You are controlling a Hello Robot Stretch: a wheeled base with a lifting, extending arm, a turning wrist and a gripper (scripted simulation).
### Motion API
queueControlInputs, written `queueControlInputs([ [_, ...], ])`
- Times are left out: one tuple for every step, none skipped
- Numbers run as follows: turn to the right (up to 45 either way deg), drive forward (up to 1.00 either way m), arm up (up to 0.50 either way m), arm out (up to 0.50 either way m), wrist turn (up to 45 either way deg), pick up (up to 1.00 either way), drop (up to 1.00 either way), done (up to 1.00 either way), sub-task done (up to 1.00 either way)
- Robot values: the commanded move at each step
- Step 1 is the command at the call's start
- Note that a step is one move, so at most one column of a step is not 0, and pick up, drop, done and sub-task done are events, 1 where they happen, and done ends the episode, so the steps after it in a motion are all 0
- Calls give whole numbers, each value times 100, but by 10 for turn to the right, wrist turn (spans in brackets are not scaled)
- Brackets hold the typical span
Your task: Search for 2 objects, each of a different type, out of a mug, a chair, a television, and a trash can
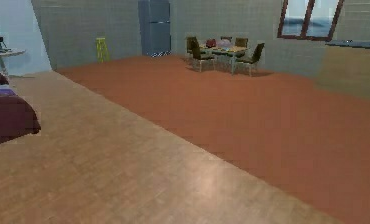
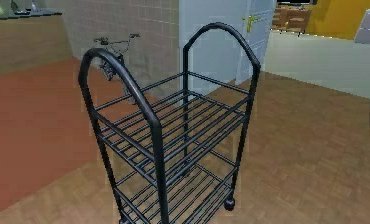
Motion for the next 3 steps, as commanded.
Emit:
queueControlInputs([
  [60,0,0,0,0,0,0,0,0],
  [0,100,0,0,0,0,0,0,0],
  [0,100,0,0,0,0,0,0,0],
])
